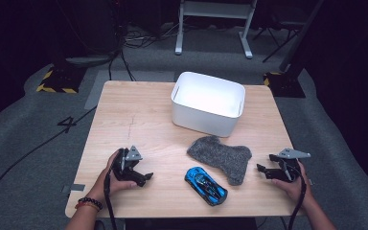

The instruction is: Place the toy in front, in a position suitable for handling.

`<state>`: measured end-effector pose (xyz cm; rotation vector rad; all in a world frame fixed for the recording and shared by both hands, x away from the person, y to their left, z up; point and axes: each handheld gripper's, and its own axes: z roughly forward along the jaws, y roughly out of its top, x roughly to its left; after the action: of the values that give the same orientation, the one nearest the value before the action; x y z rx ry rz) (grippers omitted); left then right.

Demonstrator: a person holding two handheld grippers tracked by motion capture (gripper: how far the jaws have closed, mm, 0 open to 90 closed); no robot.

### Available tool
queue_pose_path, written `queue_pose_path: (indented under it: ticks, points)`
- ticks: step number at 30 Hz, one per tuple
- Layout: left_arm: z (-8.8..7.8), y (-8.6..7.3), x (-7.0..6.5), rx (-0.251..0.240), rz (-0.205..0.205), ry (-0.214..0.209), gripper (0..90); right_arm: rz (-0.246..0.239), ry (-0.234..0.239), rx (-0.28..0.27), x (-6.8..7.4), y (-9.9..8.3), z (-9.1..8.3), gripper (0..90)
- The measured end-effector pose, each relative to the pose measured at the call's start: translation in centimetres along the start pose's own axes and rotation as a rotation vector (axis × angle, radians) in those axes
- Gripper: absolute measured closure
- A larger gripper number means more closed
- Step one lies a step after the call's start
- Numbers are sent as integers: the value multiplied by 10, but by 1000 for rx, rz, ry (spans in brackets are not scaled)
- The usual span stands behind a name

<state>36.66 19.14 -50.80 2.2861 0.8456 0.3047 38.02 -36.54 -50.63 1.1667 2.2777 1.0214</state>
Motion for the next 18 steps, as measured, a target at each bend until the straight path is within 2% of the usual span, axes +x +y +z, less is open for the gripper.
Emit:
queue_pose_path:
  ticks: [12,13,16,18]
  points:
    - [0,0,0,-3,1,2,2,-4,1,3,0,0,-1,249]
    - [0,0,0,-2,2,2,2,-23,-3,-8,2,1,-2,251]
    - [0,0,0,-1,2,1,2,-24,0,-38,5,6,-7,253]
    - [0,0,0,-1,2,1,2,-40,13,-77,13,15,-17,253]
